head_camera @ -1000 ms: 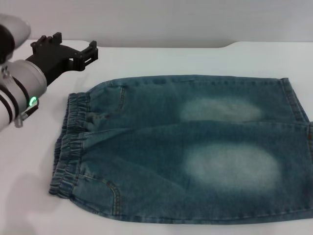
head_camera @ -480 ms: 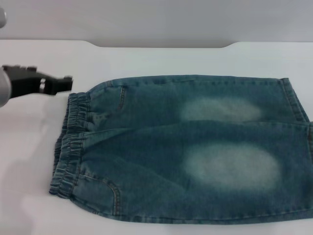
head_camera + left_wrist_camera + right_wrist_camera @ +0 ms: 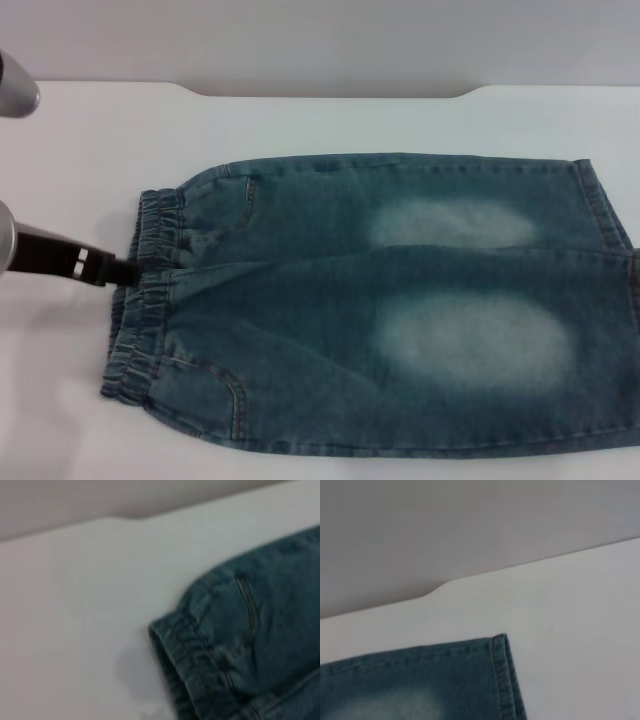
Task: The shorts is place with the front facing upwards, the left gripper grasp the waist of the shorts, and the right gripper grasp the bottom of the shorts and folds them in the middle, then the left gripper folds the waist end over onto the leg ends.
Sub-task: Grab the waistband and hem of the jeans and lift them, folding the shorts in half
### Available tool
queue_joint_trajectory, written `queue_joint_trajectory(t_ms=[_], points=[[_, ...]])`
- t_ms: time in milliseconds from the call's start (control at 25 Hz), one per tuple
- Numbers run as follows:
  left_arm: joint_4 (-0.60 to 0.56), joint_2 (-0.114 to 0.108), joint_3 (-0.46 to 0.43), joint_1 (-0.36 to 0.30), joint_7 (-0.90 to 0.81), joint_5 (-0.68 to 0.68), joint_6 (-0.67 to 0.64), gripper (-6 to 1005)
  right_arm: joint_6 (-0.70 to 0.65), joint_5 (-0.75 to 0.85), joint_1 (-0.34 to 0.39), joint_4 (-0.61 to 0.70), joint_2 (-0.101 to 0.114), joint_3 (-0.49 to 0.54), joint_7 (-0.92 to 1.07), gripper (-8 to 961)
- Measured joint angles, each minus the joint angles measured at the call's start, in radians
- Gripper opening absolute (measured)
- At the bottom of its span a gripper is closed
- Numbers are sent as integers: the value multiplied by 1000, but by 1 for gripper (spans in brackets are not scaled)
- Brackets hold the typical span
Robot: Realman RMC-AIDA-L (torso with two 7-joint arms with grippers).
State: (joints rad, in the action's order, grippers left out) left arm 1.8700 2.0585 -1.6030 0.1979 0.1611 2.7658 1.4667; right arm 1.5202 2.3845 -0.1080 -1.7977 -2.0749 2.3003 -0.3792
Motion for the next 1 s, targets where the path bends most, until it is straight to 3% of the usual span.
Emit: queue_joint_trajectory(t_ms=[440, 1000], points=[[-84, 1, 11, 24, -65, 0, 134, 837, -22, -2, 16, -16, 0, 4, -2, 770], [-200, 7, 73, 57, -105, 0, 119, 835, -91, 59, 6, -19, 1, -48, -36, 769]])
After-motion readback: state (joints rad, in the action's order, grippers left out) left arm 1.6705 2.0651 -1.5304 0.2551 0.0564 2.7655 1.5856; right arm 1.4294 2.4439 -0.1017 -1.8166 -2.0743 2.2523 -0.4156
